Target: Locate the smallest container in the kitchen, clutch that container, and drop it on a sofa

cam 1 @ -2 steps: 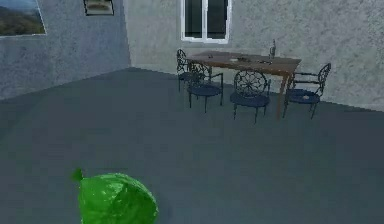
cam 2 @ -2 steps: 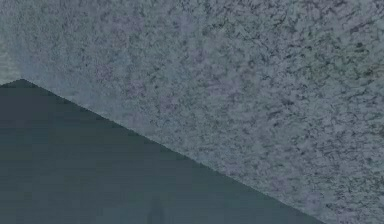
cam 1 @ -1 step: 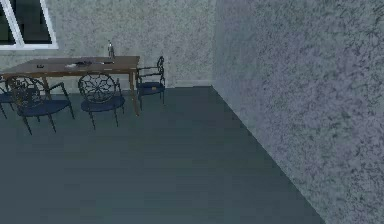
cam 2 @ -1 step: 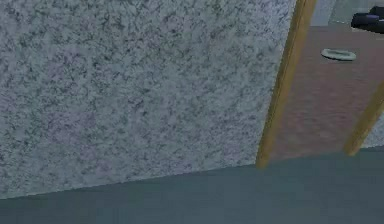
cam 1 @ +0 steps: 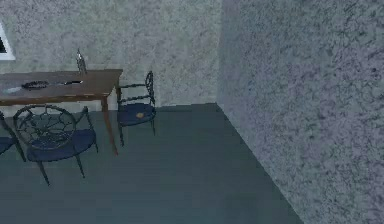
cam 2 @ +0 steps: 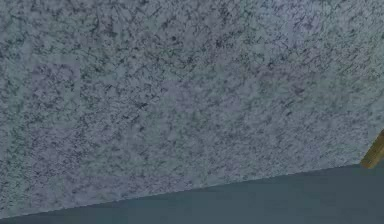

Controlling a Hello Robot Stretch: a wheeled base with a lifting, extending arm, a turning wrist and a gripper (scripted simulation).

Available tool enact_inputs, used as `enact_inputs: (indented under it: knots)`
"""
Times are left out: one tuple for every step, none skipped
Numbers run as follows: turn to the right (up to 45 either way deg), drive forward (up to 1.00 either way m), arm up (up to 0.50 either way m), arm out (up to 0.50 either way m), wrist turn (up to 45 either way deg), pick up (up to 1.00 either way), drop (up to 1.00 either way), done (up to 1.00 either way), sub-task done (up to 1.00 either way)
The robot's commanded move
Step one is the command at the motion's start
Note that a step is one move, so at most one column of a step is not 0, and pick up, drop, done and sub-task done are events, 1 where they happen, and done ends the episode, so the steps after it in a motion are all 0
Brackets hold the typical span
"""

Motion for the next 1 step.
enact_inputs:
  knots:
    - [0.0,1.00,0.00,0.00,0.0,0.00,0.00,0.00,0.00]
